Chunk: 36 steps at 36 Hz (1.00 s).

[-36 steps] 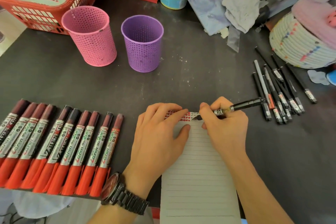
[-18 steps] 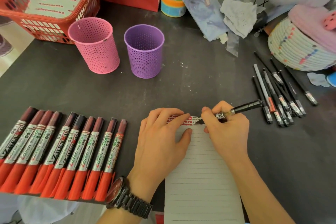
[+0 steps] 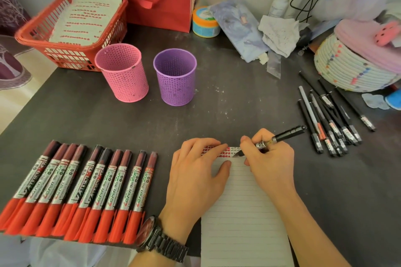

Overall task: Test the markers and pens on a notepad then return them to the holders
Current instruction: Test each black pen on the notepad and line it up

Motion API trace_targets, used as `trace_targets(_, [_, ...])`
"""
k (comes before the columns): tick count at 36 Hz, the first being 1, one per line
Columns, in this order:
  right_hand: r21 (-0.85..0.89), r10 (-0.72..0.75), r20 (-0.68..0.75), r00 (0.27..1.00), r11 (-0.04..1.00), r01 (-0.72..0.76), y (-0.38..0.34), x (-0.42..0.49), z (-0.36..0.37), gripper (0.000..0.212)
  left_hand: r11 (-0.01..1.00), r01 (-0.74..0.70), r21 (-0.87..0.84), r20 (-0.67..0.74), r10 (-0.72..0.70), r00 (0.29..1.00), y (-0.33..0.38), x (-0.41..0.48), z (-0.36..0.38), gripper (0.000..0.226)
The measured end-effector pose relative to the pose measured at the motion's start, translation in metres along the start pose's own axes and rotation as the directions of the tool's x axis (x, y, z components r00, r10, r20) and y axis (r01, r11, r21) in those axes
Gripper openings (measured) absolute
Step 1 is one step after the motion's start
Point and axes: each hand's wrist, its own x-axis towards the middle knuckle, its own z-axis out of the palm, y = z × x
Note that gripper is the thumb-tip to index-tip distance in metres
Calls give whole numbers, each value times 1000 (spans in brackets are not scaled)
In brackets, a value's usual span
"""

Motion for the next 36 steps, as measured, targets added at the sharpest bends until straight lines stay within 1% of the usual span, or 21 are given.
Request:
trace_targets(7, [39,30,13,999,999,-30,-1,2,-2,33,1000,-22,-16,-16,22,1000,-2,-1,2,37])
trace_targets(9, [110,62,-11,998,992,-61,-4,4,-6,35,999,-25,-20,-17,25,1000,-3,-1,3,36])
trace_targets(11, [223,113,-30,993,969,-103,-8,5,-12,38,999,-37,-35,-36,36,999,-3,-1,4,34])
trace_targets(13, [347,167,-18,986,926,-150,-12,5,-19,41,998,-45,-48,-52,43,998,-4,-2,4,32])
trace_targets(14, [425,197,12,980,886,-183,-14,5,-22,43,998,-48,-49,-59,45,997,-4,-2,4,31])
trace_targets(16, [571,253,114,961,775,-272,-17,1,-31,47,997,-62,-50,-75,58,995,-4,-3,4,29])
trace_targets(17, [610,265,165,950,730,-310,-18,-2,-36,47,996,-73,-51,-82,69,994,-3,-4,3,28])
trace_targets(18, [624,270,206,941,704,-339,-19,-5,-40,46,995,-84,-57,-82,79,993,-1,-4,1,29])
trace_targets(20, [623,284,250,926,685,-378,-19,-14,-47,44,990,-101,-101,-74,94,993,5,-6,-5,33])
trace_targets(22, [616,299,258,919,681,-395,-19,-24,-51,41,974,-115,-194,-69,103,992,12,-11,-11,37])
trace_targets(26, [588,287,305,908,693,-416,-19,-45,-54,38,912,-142,-385,-109,108,988,27,-28,-15,34])
trace_targets(29, [557,259,357,897,713,-427,-21,-58,-54,38,868,-88,-488,-86,52,995,35,-38,-12,32])
trace_targets(31, [548,261,377,888,710,-442,-21,-63,-57,46,844,-32,-536,-31,18,999,35,-41,-11,30])
trace_targets(32, [573,280,392,876,671,-471,-21,-64,-60,53,833,-6,-553,-11,-1,1000,34,-41,-11,29])
trace_targets(33, [621,303,415,858,595,-510,-20,-65,-63,61,828,17,-561,1,-20,1000,33,-41,-12,29])
trace_targets(36, [777,292,500,815,264,-571,-16,-66,-76,85,825,72,-561,32,-65,997,28,-40,-18,27])
